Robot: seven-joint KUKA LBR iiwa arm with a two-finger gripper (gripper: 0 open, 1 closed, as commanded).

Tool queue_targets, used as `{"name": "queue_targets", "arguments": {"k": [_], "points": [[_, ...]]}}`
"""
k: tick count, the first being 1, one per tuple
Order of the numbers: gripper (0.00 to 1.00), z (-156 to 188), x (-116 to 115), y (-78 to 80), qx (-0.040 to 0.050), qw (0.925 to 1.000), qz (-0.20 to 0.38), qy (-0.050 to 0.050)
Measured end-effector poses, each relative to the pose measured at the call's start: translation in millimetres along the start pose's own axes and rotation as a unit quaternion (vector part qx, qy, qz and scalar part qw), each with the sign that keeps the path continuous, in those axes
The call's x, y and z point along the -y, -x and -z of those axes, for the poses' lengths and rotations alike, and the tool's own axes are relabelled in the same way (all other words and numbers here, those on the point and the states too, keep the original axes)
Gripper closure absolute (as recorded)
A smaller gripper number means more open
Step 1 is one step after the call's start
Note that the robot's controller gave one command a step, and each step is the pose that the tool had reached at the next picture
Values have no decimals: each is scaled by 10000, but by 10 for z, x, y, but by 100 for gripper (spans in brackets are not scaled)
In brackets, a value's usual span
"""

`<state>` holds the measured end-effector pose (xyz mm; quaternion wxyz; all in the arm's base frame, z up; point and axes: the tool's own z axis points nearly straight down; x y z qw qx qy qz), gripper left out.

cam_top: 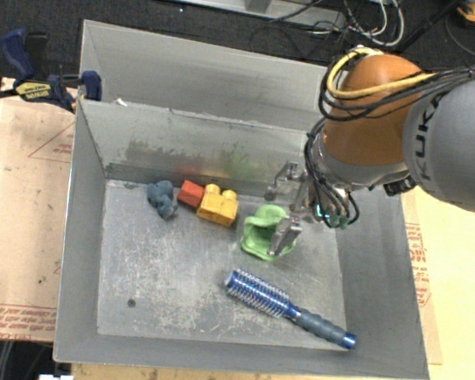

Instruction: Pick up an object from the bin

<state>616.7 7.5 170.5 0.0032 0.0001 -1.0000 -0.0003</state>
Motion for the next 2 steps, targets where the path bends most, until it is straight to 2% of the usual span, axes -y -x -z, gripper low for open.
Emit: {"name": "queue_targets", "arguments": {"k": [1, 2], "points": [[0, -854, -111, 90, 77, 9995, -305, 7], [0, -910, 385, -240, 103, 9981, 600, 2]]}}
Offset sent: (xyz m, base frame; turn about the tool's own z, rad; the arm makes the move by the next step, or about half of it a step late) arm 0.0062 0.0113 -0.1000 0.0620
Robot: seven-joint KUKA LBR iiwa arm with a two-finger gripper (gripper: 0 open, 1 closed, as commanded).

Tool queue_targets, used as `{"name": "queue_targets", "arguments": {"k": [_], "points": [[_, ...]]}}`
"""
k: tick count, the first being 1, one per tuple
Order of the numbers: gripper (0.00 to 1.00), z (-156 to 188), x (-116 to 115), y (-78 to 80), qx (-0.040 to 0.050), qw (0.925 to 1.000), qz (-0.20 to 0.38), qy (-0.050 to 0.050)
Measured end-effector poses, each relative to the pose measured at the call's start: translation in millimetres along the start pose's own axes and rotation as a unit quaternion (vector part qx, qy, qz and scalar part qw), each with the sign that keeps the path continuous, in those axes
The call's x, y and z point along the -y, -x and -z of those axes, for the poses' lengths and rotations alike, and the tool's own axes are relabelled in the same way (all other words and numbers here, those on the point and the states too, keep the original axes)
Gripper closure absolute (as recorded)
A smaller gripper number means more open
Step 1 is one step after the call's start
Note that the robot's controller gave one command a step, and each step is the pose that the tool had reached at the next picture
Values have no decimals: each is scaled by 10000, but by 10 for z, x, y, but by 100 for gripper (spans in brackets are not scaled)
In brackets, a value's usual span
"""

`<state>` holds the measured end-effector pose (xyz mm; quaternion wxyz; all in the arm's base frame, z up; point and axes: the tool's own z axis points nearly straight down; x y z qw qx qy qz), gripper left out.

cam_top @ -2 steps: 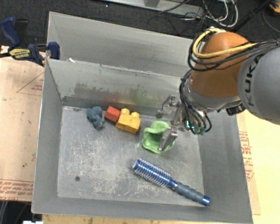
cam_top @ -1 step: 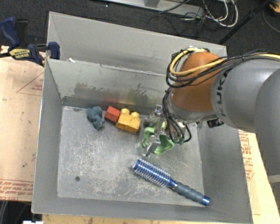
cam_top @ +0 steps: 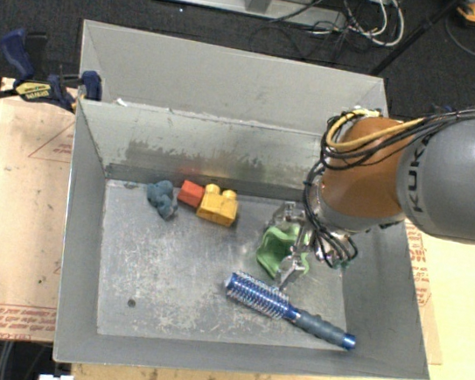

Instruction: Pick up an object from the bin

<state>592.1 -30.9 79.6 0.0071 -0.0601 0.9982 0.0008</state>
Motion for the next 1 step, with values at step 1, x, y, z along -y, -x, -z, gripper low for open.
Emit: {"name": "queue_targets", "arguments": {"k": [1], "points": [[100, 20, -4, 13, 6, 10000, 8, -4]]}}
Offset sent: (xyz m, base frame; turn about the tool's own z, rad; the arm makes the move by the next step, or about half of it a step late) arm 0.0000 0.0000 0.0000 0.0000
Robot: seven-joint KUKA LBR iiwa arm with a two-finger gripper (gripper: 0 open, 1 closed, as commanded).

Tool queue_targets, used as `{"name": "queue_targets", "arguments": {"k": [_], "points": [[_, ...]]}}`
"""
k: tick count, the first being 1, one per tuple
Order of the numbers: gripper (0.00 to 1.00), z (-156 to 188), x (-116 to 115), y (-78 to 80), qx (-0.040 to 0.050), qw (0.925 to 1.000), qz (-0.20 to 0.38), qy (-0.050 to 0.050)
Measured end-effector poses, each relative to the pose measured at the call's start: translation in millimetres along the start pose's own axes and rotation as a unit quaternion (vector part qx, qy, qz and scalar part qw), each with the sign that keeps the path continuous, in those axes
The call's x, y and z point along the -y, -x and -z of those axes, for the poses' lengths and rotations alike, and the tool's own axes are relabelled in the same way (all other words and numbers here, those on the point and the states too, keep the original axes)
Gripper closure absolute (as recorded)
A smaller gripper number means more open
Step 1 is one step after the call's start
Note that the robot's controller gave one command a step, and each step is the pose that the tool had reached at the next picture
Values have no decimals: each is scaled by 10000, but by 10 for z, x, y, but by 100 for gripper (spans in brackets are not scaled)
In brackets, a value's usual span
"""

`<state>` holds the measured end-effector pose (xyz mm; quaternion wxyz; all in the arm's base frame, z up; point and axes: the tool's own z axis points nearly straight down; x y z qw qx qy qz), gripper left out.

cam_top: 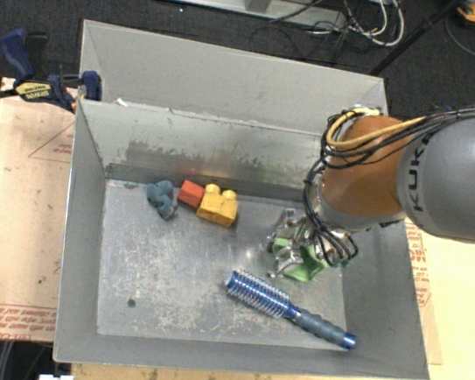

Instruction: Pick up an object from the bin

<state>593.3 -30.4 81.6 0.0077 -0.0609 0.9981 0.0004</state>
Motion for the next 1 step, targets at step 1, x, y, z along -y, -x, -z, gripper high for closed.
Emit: {"name": "queue_targets", "arguments": {"k": [1], "points": [[100, 1527, 518, 214, -14, 9973, 735, -15]]}}
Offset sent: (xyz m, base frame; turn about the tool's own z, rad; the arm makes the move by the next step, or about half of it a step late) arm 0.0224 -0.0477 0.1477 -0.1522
